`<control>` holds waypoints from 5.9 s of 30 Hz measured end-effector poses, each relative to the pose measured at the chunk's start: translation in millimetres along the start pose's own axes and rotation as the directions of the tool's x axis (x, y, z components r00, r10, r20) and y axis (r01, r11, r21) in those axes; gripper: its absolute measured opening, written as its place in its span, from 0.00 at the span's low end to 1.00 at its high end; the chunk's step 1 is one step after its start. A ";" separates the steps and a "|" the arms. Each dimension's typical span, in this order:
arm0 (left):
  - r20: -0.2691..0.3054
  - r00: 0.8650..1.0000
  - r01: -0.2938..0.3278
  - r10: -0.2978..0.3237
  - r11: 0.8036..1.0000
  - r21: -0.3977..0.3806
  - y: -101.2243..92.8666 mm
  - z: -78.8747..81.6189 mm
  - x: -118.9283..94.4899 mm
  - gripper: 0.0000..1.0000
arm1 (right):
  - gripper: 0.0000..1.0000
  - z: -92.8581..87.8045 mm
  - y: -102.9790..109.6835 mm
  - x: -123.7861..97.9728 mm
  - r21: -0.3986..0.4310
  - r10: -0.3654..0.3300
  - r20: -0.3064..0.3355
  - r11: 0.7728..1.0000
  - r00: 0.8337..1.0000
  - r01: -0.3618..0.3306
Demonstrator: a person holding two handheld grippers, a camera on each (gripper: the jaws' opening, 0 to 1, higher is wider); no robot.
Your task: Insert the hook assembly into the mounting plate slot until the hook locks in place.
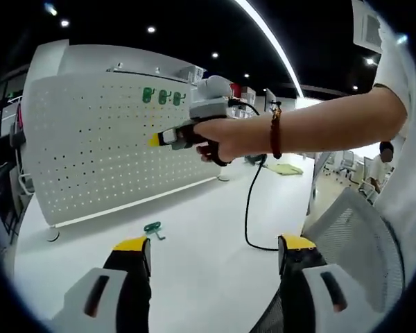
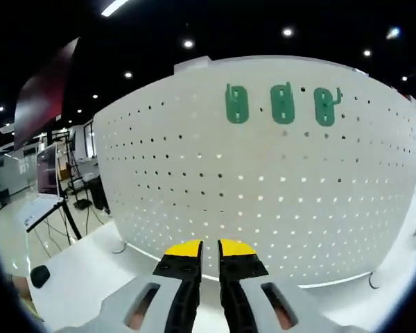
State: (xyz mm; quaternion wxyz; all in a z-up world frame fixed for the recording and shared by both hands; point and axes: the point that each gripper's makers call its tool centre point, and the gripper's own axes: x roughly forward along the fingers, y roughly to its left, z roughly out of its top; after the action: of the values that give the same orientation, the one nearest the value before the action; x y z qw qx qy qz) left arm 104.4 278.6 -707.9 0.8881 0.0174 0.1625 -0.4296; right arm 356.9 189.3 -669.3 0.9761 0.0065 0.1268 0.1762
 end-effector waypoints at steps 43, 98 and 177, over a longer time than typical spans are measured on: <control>-0.037 0.999 0.003 -0.005 0.999 -0.045 2.3 -15.4 2.7 0.76 | 0.10 -148.3 42.3 -16.8 0.029 0.216 -0.354 0.975 0.910 -0.221; -0.067 0.997 -0.054 0.049 0.996 -0.070 21.5 -22.8 3.7 0.72 | 0.00 -175.8 51.4 1.6 0.030 0.298 -0.427 0.948 0.854 -0.316; -0.198 0.964 -0.085 0.176 0.913 0.399 -0.2 -11.0 -3.5 0.20 | 0.00 -125.6 147.6 -177.6 0.320 0.628 -0.336 0.777 0.702 -0.542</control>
State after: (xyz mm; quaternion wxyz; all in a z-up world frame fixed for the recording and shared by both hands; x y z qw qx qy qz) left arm 99.2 283.0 -717.2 0.8691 0.2529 0.1745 -0.3877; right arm 114.1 262.3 -738.9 0.8108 0.1047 0.3441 0.4617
